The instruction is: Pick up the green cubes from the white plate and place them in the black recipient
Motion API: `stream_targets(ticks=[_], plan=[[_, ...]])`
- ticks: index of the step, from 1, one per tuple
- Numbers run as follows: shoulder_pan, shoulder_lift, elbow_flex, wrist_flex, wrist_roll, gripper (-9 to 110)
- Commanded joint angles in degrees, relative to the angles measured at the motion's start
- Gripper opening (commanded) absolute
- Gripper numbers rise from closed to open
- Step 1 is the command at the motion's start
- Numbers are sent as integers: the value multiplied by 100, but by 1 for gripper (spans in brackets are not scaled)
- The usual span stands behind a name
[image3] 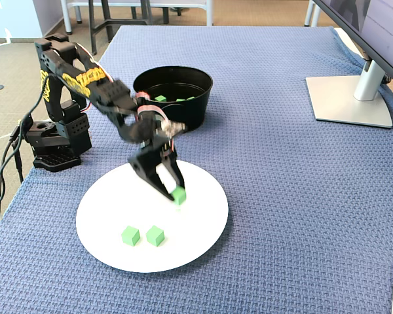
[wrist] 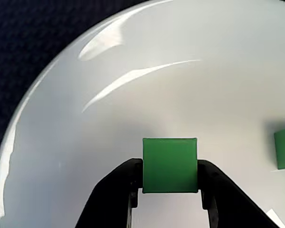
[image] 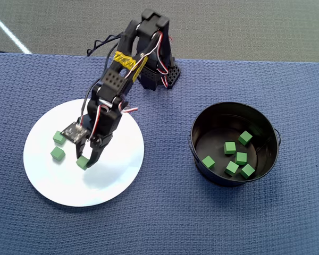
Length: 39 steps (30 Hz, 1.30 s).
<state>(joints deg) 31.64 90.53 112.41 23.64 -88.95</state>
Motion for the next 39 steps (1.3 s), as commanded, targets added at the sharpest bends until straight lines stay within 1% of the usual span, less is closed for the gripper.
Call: stream_targets(ticks=[1, 4, 6, 11, 14, 17, 20, 23, 24, 28, 32, 36, 37, 39], plan=[[-264, 1213, -246, 615, 246, 0], [-668, 2048, -167, 1274, 773, 0], [-1081, 2619, -97, 1723, 1389, 0], [-2531, 3700, -193, 2725, 3665, 0], [-3524, 3902, -615, 3296, 4992, 0], [-4395, 3762, -896, 3410, 6029, 0], [-5019, 3270, -1020, 3085, 6838, 0], [-5493, 2505, -1257, 2689, 7559, 0], [-5880, 1723, -1679, 2663, 7928, 0], [-6530, 791, -2065, 2575, 8183, 0], [-6979, 369, -2294, 2689, 8367, 0], [-7172, 334, -2215, 2698, 8402, 0], [-7189, 316, -2285, 2830, 8402, 2], [-7216, 308, -2399, 3085, 8306, 24]])
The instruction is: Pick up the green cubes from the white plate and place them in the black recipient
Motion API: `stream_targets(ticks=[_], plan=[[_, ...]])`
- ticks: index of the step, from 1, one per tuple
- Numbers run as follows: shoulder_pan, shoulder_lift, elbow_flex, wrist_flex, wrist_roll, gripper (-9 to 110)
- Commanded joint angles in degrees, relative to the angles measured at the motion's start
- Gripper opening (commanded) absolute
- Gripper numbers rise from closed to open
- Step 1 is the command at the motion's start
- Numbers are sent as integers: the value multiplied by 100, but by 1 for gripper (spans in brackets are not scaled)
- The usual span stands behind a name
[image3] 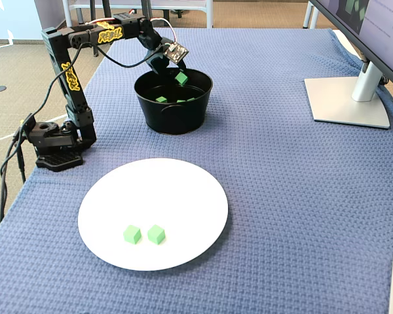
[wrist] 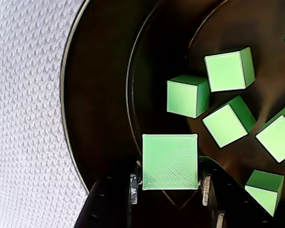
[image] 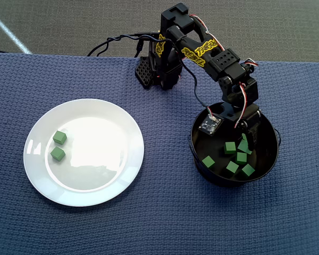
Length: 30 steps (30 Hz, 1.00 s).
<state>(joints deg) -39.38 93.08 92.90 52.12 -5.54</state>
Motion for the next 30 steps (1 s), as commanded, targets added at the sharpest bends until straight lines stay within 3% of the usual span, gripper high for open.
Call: stream_targets(ticks=[1, 4, 9, 15, 21, 24, 30], plan=[[-105, 114, -422, 281, -62, 32], [79, 422, -325, 343, -97, 39], [879, 949, -967, 1134, -606, 38], [3349, 1213, -1556, 1600, -2109, 31], [5590, 1037, -1037, 958, -3375, 23], [6231, 923, -800, 826, -3480, 19], [6688, 1160, 44, 1169, -2742, 12]])
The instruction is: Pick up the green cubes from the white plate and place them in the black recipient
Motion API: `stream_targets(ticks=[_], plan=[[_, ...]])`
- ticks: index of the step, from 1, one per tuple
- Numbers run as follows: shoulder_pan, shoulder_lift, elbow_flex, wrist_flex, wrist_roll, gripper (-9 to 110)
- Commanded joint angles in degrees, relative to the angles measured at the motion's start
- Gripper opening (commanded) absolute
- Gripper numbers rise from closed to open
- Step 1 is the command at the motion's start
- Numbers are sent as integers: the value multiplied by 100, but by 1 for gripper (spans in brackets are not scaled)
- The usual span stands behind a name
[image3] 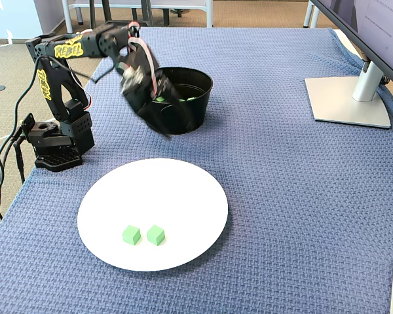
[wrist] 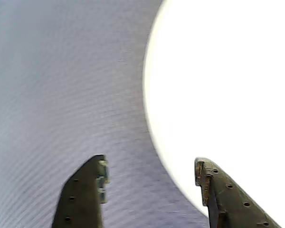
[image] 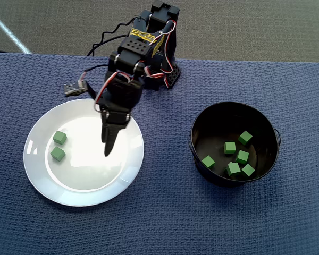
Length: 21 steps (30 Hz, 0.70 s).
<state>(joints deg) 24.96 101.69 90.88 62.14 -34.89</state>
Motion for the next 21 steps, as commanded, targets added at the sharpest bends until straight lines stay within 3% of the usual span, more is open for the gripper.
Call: stream_targets(ticks=[1, 5, 13, 21], plan=[[308, 325, 369, 308, 141, 12], [826, 422, 896, 246, 141, 11], [2057, 202, 1406, -193, 2268, 14], [2039, -712, 264, 237, 3683, 16]])
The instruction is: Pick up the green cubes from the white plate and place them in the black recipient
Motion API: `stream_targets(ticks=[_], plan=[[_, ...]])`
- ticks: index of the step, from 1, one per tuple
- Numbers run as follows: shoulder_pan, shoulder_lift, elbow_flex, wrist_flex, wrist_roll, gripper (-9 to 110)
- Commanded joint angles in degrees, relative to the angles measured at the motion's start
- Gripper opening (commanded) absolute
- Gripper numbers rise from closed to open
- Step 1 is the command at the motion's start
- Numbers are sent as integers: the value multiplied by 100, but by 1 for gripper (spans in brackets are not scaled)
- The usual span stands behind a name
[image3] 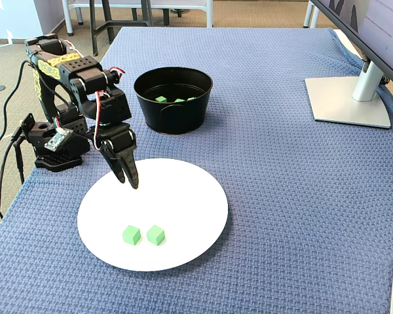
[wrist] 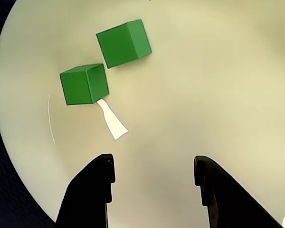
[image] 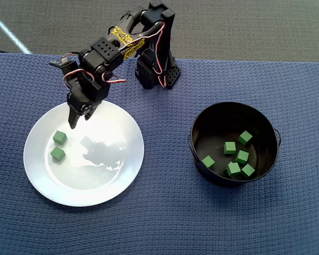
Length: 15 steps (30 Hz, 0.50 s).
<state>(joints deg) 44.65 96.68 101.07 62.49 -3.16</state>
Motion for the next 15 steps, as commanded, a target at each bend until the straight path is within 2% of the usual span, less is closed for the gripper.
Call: stream_targets(ticks=[1, 15], plan=[[105, -387, -958, 299, 694, 16], [1011, -2118, -2795, 642, 3111, 17]])
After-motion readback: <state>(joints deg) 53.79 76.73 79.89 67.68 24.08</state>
